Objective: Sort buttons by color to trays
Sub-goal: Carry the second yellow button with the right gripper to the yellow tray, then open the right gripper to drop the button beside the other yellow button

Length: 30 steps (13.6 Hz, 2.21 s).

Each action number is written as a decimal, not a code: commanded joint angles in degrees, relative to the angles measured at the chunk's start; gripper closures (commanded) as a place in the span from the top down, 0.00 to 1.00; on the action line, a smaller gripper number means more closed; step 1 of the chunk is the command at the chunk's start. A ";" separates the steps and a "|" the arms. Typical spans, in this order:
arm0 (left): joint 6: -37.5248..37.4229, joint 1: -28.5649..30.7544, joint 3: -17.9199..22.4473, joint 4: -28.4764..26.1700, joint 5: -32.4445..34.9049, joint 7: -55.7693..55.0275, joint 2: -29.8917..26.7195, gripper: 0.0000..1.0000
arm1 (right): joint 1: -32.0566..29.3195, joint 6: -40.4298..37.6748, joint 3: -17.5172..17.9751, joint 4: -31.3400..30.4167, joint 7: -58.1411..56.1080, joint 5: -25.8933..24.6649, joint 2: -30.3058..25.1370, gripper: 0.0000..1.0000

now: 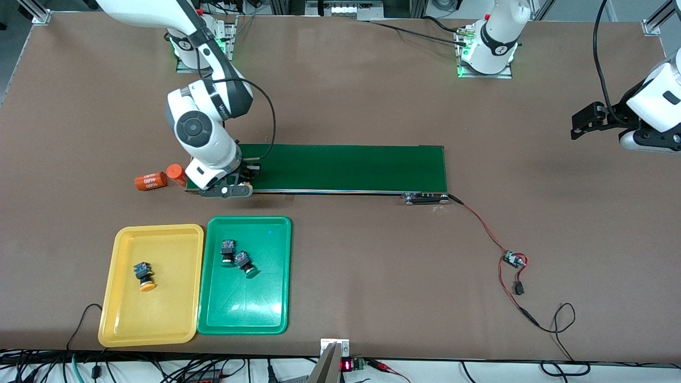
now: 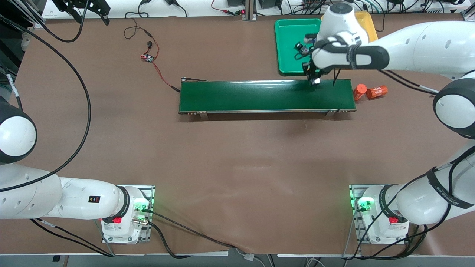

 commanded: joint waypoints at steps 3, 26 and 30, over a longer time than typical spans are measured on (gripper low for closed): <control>-0.96 0.01 -0.18 0.67 0.87 0.79 -0.06 1.00 | -1.71 -2.85 -1.39 9.83 -7.21 -0.75 0.44 0.19; -1.31 0.10 -0.01 0.67 0.87 1.23 -0.14 1.00 | -8.04 27.21 -13.17 21.54 -24.37 -3.82 24.44 1.00; -1.58 0.10 0.08 0.67 0.87 1.06 -0.14 1.00 | -9.00 26.59 -13.08 21.18 -21.40 -2.77 22.69 1.00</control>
